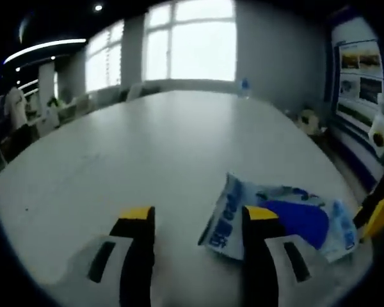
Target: Arrange the tabletop items into an orderly group along one side of the table until the central work area is clear of visible clutter.
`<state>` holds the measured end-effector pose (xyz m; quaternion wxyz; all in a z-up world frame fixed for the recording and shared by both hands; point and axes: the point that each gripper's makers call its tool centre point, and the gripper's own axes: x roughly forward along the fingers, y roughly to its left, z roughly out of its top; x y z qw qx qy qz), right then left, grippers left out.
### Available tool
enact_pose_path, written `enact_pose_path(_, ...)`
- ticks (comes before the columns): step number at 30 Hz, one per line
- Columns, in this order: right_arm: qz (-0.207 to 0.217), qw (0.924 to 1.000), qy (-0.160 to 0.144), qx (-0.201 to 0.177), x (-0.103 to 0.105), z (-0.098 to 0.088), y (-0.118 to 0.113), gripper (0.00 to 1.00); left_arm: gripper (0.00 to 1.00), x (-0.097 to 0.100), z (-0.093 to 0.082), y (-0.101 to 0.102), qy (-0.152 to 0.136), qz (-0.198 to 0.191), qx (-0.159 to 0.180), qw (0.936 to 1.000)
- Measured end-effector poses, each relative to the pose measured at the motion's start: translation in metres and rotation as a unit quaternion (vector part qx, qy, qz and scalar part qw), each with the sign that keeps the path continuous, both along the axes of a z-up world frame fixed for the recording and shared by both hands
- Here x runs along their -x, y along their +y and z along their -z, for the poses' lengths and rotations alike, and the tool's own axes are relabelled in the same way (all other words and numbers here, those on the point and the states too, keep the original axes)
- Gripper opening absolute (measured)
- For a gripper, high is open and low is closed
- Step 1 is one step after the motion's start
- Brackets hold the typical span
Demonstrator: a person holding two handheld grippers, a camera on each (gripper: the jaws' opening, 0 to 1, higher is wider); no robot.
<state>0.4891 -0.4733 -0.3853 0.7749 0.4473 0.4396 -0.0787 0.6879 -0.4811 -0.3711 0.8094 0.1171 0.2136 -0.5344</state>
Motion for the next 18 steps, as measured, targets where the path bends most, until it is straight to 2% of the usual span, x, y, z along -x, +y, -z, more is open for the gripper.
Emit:
enact_pose_path(4, 0.015, 0.9996, 0.013, -0.021, -0.001, 0.007, 0.006, 0.35, 0.32, 0.003, 0.006, -0.001, 0.020, 0.006, -0.001, 0.9998)
enact_pose_path(5, 0.018, 0.9995, 0.014, -0.020, -0.001, 0.008, 0.006, 0.31, 0.30, 0.002, 0.007, -0.002, 0.020, 0.007, -0.001, 0.9998)
enact_pose_path(7, 0.051, 0.9983, 0.024, -0.012, 0.000, 0.013, 0.001, 0.23, 0.30, 0.002, 0.007, -0.005, 0.021, 0.013, 0.000, 0.9997)
enact_pose_path(10, 0.035, 0.9990, 0.023, -0.011, 0.002, 0.015, 0.005, 0.16, 0.23, 0.004, 0.007, -0.008, 0.022, 0.026, 0.000, 0.9994)
enact_pose_path(13, 0.036, 0.9989, 0.027, -0.015, 0.003, 0.014, 0.005, 0.14, 0.20, 0.004, 0.009, -0.008, 0.031, 0.029, -0.005, 0.9991)
enact_pose_path(18, 0.045, 0.9983, 0.029, -0.024, 0.003, 0.015, 0.004, 0.12, 0.04, 0.002, 0.009, -0.005, 0.023, 0.024, -0.023, 0.9992)
